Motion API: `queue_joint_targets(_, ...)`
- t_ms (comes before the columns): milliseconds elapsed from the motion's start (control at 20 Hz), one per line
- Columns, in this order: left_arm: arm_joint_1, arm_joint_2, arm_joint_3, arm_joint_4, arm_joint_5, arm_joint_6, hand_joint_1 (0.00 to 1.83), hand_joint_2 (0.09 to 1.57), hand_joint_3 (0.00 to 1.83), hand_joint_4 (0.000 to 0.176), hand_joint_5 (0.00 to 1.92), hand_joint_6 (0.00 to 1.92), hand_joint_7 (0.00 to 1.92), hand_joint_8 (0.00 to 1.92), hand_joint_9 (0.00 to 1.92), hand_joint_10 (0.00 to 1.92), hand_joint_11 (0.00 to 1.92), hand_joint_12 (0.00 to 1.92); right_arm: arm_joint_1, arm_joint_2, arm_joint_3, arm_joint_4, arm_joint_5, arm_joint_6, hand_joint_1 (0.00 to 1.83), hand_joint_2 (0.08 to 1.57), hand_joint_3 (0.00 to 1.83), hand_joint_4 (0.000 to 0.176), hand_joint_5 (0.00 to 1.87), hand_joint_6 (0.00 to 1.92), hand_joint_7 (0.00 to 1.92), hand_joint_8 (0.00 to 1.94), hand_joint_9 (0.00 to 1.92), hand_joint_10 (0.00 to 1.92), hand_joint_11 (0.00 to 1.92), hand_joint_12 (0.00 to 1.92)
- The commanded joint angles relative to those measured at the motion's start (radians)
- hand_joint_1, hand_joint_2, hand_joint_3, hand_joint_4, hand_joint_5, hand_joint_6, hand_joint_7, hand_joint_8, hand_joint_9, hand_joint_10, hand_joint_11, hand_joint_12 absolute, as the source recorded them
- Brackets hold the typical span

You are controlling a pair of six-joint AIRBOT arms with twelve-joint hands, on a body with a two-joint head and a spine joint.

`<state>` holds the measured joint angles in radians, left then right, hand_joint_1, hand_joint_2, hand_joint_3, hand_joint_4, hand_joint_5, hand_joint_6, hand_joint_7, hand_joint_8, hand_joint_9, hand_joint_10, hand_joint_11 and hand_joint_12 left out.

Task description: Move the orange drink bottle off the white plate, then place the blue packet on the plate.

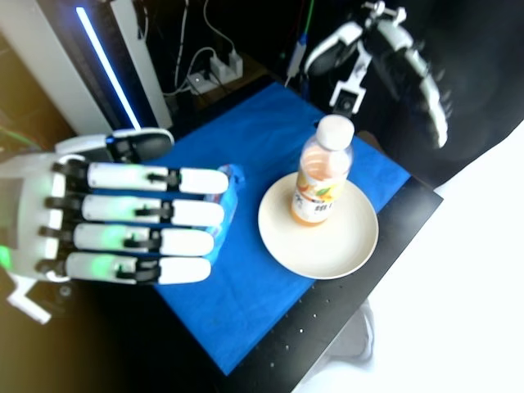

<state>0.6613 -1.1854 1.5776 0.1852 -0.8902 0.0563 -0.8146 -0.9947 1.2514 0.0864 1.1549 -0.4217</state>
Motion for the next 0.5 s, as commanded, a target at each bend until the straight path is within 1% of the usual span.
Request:
queue_joint_targets(0,-0.018,-0.008,0.016,-0.041,-0.083,-0.013,0.72,0.75,0.0,0.106,0.0,0.0,0.0,0.0,0.0,0.0,0.0,0.0,0.012,0.001,0.002,0.019,0.126,0.005,0.52,0.98,0.0,0.093,0.04,0.0,0.25,0.0,0.18,0.01,0.0,0.7)
queue_joint_targets(50,-0.019,-0.019,0.027,-0.04,-0.075,-0.021,0.75,0.76,0.0,0.154,0.0,0.0,0.0,0.0,0.0,0.0,0.0,0.0,0.012,0.001,0.002,0.019,0.128,0.005,0.49,0.99,0.0,0.092,0.01,0.0,0.25,0.0,0.19,0.01,0.0,0.71)
queue_joint_targets(100,-0.019,-0.04,0.046,-0.041,-0.069,-0.04,0.76,0.76,0.0,0.172,0.0,0.0,0.0,0.0,0.0,0.0,0.0,0.0,0.012,-0.001,0.002,0.019,0.129,0.005,0.47,0.99,0.01,0.085,0.02,0.0,0.21,0.0,0.18,0.01,0.0,0.71)
queue_joint_targets(150,-0.019,-0.056,0.063,-0.04,-0.064,-0.061,0.68,0.73,0.0,0.17,0.0,0.0,0.0,0.0,0.0,0.0,0.0,0.0,0.012,-0.002,0.003,0.019,0.129,0.005,0.45,0.99,0.0,0.072,0.05,0.01,0.2,0.0,0.2,0.01,0.0,0.76)
queue_joint_targets(200,-0.019,-0.068,0.074,-0.037,-0.06,-0.07,0.61,0.69,0.0,0.175,0.0,0.0,0.0,0.0,0.0,0.0,0.0,0.0,0.012,-0.003,0.003,0.019,0.129,0.005,0.39,1.0,0.0,0.077,0.11,0.01,0.23,0.01,0.18,0.0,0.0,0.75)
queue_joint_targets(250,-0.021,-0.078,0.083,-0.032,-0.049,-0.076,0.59,0.65,0.0,0.176,0.0,0.0,0.0,0.0,0.0,0.0,0.0,0.0,0.013,-0.006,0.004,0.018,0.129,0.005,0.37,0.99,0.0,0.09,0.16,0.01,0.24,0.0,0.16,0.01,0.0,0.7)
queue_joint_targets(300,-0.021,-0.082,0.085,-0.03,-0.04,-0.078,0.55,0.63,0.0,0.176,0.0,0.0,0.0,0.0,0.0,0.0,0.0,0.0,0.015,-0.009,0.005,0.016,0.129,0.005,0.37,0.99,0.0,0.094,0.2,0.02,0.25,0.0,0.16,0.01,0.0,0.69)
queue_joint_targets(350,-0.021,-0.083,0.086,-0.028,-0.035,-0.079,0.52,0.63,0.0,0.176,0.0,0.0,0.0,0.0,0.0,0.0,0.0,0.0,0.016,-0.01,0.006,0.014,0.129,0.005,0.38,1.0,0.0,0.089,0.27,0.01,0.27,0.0,0.17,0.01,0.0,0.67)
queue_joint_targets(400,-0.021,-0.087,0.087,-0.024,-0.031,-0.084,0.52,0.63,0.0,0.176,0.0,0.0,0.0,0.0,0.0,0.0,0.0,0.0,0.018,-0.011,0.006,0.013,0.129,0.005,0.37,1.01,0.0,0.083,0.28,0.01,0.27,0.0,0.17,0.0,0.0,0.64)
queue_joint_targets(450,-0.023,-0.092,0.091,-0.014,-0.028,-0.096,0.52,0.63,0.0,0.176,0.0,0.0,0.0,0.0,0.0,0.0,0.0,0.0,0.021,-0.012,0.007,0.011,0.129,0.005,0.36,1.01,0.0,0.085,0.28,0.0,0.27,0.0,0.17,0.0,0.0,0.61)
